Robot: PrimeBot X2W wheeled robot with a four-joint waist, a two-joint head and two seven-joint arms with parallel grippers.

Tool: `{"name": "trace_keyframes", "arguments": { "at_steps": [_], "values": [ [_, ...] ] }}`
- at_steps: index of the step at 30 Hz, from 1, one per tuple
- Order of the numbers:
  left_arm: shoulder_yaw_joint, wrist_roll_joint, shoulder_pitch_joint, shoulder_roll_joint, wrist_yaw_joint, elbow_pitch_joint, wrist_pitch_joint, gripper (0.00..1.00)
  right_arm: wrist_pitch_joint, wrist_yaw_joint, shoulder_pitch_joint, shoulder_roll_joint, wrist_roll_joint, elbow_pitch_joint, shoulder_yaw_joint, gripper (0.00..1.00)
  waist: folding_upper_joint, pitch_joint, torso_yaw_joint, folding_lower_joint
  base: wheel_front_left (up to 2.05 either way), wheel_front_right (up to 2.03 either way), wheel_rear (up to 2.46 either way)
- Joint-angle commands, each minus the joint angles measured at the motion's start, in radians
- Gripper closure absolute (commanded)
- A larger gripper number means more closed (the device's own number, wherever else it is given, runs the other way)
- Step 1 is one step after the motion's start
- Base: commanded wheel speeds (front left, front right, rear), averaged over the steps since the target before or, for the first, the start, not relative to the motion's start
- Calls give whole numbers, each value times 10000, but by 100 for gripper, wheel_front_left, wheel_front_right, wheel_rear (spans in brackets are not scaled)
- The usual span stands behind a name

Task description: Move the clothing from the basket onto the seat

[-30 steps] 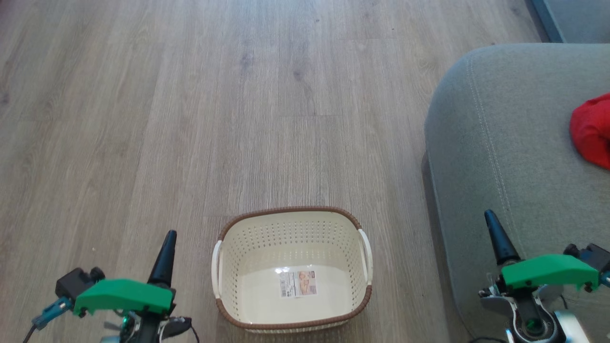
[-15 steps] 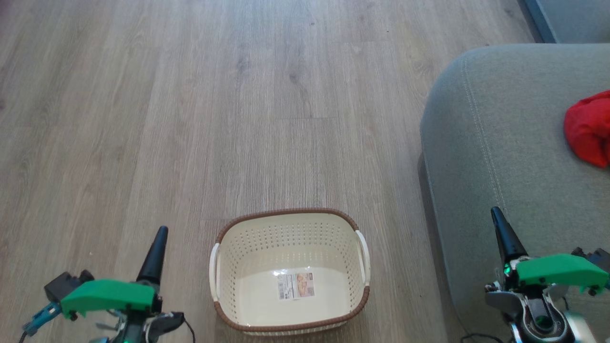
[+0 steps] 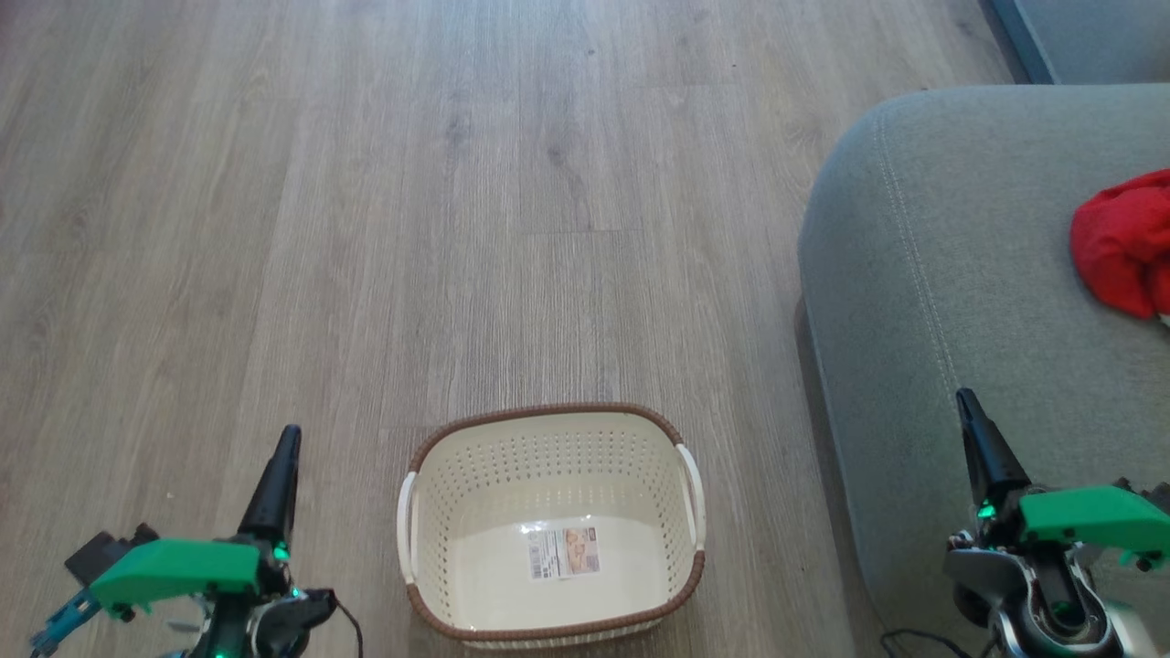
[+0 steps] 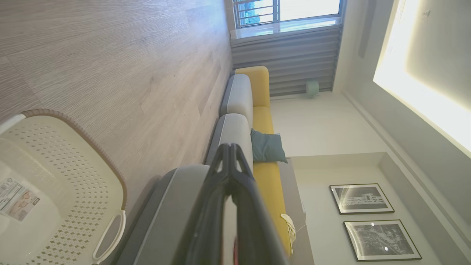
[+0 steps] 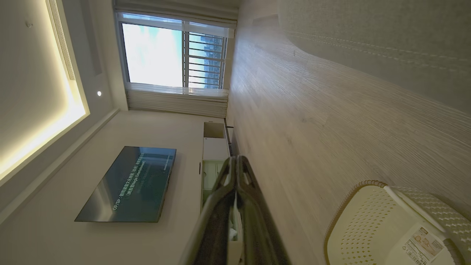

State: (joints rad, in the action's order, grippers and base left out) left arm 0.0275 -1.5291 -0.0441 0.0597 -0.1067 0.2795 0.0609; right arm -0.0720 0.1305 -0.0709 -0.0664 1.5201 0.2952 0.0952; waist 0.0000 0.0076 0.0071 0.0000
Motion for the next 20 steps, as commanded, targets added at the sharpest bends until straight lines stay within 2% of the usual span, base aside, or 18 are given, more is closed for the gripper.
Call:
{"name": "trace_keyframes", "arguments": {
  "at_steps": [1, 9, 20],
  "values": [
    [395, -330, -595, 113, -127, -334, 98, 100, -142, 2, -360, 38, 328, -421, -78, 100, 0, -11, -16, 0, 0, 0, 0],
    [585, -1026, -616, 106, -240, -354, 301, 100, -342, 2, -362, 94, 957, -509, 98, 100, 0, -45, -71, 0, 0, 0, 0],
    [622, -995, -619, 80, -240, -352, 330, 100, -354, 2, -363, 104, 945, -508, 113, 100, 0, -45, -71, 0, 0, 0, 0]
  ]
}}
